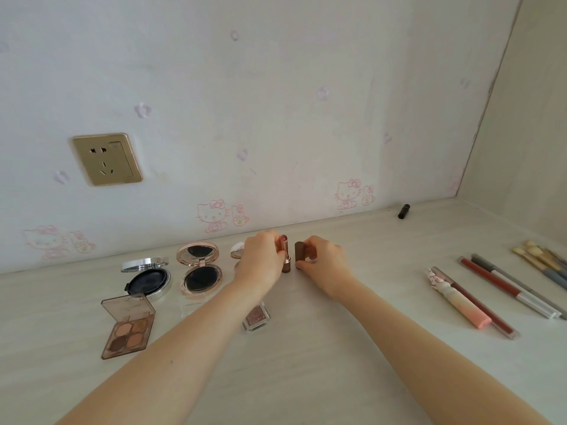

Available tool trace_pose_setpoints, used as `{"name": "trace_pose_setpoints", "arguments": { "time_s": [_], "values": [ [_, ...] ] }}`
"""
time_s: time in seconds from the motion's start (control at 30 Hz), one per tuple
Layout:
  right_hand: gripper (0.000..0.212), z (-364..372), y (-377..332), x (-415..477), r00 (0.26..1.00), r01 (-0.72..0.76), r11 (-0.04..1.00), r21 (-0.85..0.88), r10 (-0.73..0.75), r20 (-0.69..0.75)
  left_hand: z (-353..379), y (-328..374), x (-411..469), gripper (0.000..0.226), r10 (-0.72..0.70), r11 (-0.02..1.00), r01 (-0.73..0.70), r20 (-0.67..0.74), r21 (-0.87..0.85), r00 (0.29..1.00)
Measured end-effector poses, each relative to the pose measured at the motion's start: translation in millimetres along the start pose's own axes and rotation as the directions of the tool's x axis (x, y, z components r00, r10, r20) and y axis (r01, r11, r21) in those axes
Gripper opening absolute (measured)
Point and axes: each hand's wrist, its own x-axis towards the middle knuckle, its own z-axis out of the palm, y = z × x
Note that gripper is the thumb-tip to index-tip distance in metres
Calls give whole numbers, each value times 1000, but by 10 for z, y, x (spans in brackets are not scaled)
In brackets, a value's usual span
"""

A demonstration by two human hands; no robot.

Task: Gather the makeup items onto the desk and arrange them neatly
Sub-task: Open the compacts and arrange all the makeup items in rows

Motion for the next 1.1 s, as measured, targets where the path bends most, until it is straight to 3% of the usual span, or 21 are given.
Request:
{"name": "trace_pose_setpoints", "arguments": {
  "time_s": [0.43, 0.83, 1.1],
  "values": [
    [21, 59, -39, 41, 1000, 0, 1000, -22, 0, 19, 10, -65, 73, 7, -2, 1000, 1, -30, -30, 1000],
    [37, -107, 4, -164, 1000, 0, 998, -65, 0, 3, -124, -61, -13, 20, 7, 998, -8, -25, -62, 1000],
    [34, -442, 44, -547, 997, 72, 971, -229, -75, -4, -325, 25, -236, 25, 150, 987, -154, -93, -44, 984]
  ]
}}
